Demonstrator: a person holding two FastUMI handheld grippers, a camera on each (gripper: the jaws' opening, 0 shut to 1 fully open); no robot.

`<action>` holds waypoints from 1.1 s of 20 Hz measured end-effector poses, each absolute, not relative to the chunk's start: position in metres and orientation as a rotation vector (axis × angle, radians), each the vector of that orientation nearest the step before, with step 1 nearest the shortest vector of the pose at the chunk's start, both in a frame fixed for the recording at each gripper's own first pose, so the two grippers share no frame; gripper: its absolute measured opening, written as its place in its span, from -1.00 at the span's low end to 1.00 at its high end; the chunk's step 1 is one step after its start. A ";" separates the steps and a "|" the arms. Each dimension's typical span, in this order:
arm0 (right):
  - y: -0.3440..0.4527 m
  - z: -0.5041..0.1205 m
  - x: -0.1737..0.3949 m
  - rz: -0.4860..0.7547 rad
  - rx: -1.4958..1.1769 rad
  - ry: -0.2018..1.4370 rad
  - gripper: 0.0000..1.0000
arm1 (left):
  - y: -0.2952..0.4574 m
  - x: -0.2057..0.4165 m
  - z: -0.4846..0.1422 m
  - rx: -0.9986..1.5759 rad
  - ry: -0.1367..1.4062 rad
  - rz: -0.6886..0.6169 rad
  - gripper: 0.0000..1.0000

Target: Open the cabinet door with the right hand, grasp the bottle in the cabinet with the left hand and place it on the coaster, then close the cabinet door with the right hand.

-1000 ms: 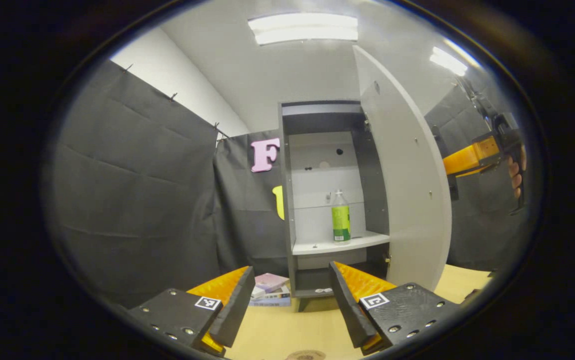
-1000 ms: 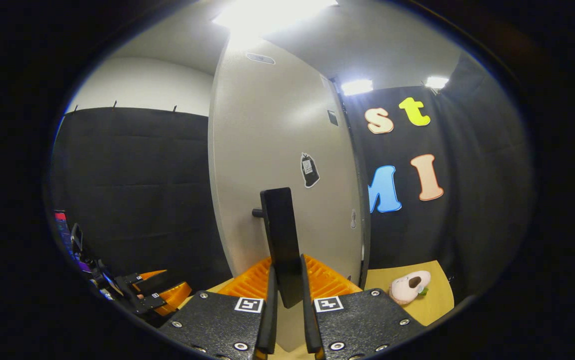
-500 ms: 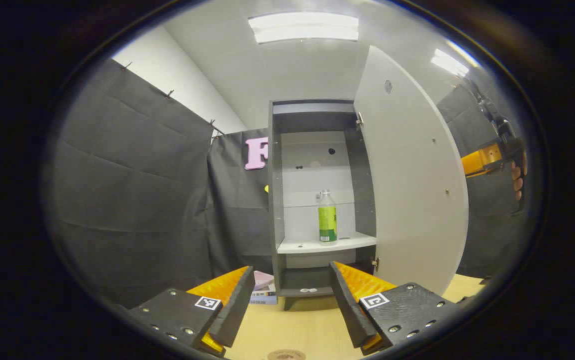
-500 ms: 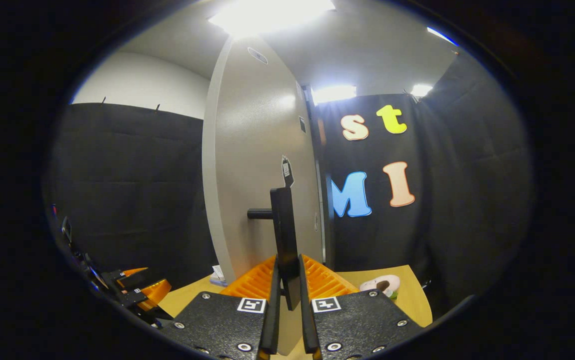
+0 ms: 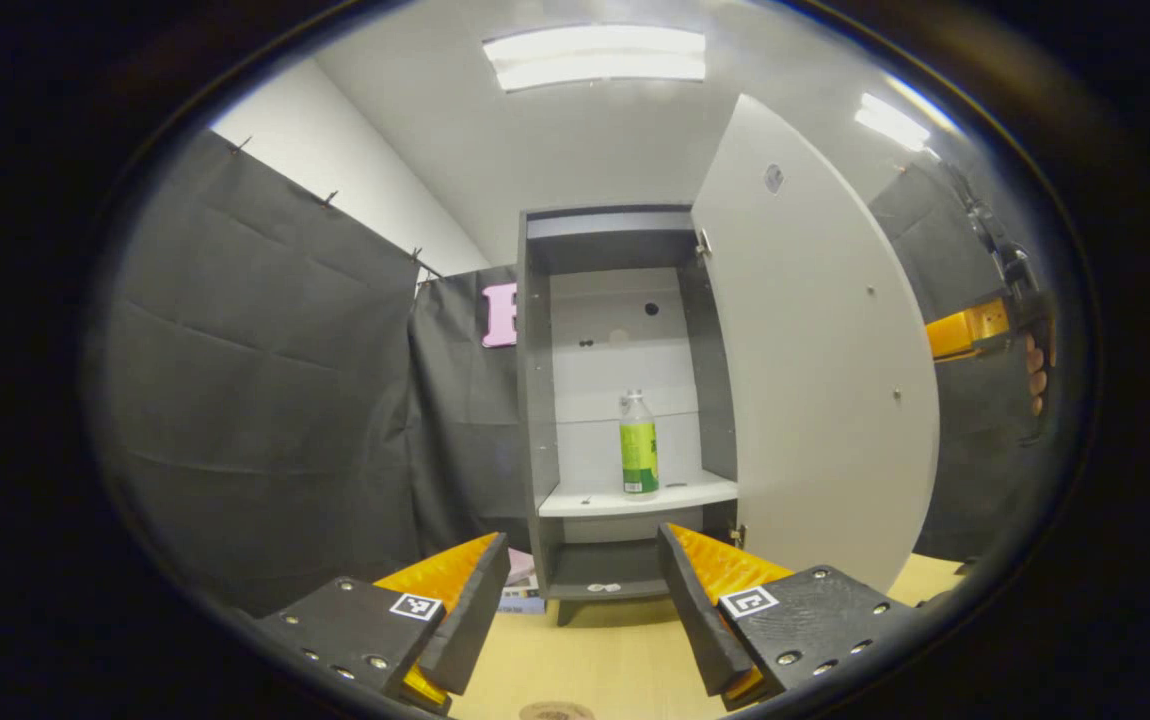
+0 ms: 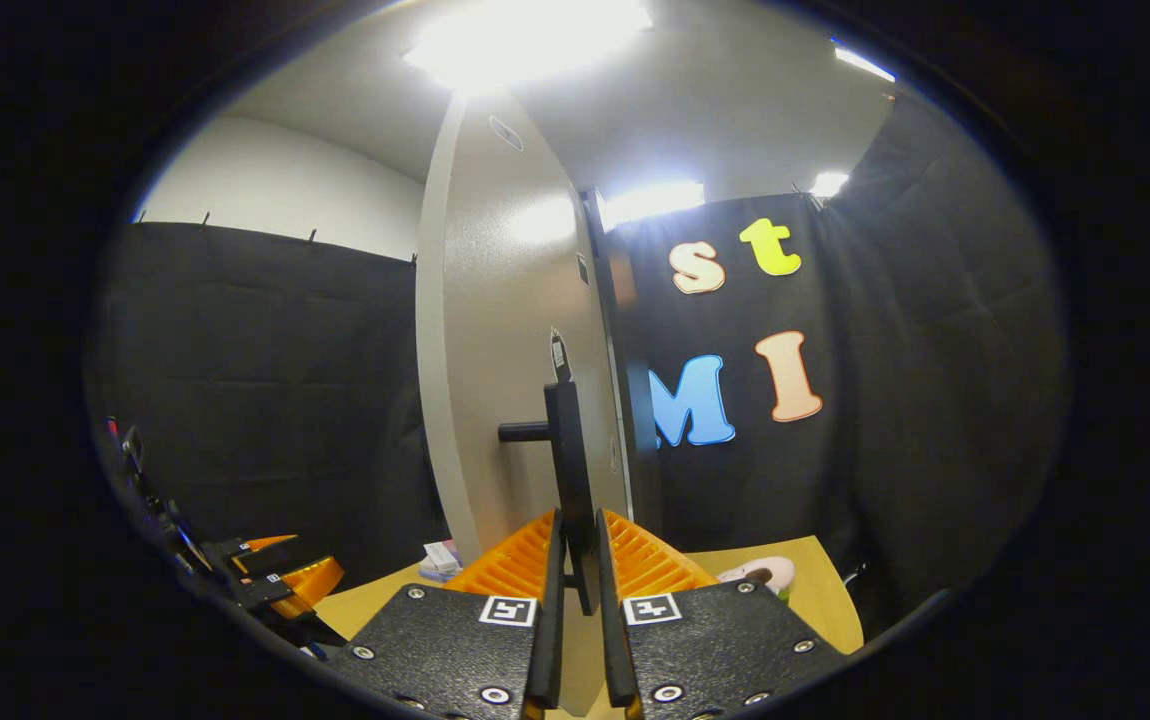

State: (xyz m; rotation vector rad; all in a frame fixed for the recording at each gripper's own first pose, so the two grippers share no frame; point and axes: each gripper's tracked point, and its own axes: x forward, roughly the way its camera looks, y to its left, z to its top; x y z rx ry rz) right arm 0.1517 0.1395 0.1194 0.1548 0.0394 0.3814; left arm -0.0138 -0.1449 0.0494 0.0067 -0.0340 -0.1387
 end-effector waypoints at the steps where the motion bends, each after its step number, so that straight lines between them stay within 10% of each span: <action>1: 0.131 0.122 0.147 0.367 0.149 0.030 -0.60 | -0.148 -0.011 0.053 0.006 -0.037 -0.147 0.79; 6: 0.088 0.119 0.139 0.249 0.097 -0.006 0.87 | -0.161 0.012 0.074 -0.003 -0.060 -0.185 0.79; 22: 0.024 0.064 0.151 -0.142 0.072 0.090 0.89 | -0.203 0.177 0.075 -0.077 -0.041 -0.367 0.70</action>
